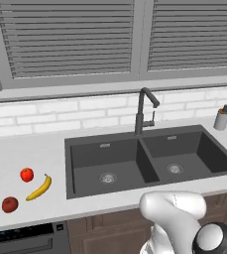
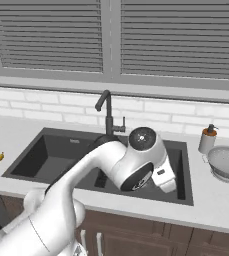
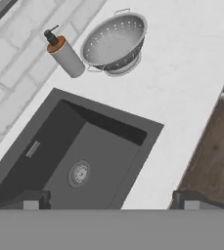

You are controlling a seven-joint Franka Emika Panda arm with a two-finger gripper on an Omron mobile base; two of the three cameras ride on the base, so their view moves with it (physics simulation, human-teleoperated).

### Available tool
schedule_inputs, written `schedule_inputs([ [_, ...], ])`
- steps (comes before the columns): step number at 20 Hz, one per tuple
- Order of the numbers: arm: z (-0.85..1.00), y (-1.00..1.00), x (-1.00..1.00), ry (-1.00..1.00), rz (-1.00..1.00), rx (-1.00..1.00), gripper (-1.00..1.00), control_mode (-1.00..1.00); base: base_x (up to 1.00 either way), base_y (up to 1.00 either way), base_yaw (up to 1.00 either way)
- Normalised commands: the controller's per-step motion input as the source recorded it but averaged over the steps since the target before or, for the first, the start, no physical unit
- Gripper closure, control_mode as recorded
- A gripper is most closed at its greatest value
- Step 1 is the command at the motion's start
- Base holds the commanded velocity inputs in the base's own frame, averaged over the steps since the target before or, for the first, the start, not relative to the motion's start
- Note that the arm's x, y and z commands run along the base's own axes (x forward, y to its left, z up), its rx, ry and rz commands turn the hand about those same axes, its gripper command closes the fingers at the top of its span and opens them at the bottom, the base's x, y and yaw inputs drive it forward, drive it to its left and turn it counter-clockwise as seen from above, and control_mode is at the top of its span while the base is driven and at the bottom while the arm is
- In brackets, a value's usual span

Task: Put the colander in the sink, put the banana, apple, apple in the colander, and turn on the sink faucet and pour water over the colander.

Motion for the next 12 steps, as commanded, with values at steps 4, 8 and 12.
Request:
schedule_inputs([
  [4, -0.1, -0.83, 0.54, 0.06, -0.2, 0.02, -1.0, -1.0, 0.0, 0.0, 0.0],
  [8, -0.05, -0.89, 0.17, 0.01, -0.09, 0.08, -1.0, -1.0, 0.0, 0.0, 0.0],
  [12, -0.06, -0.93, 0.0, 0.0, -0.03, 0.14, -1.0, -1.0, 0.0, 0.0, 0.0],
])
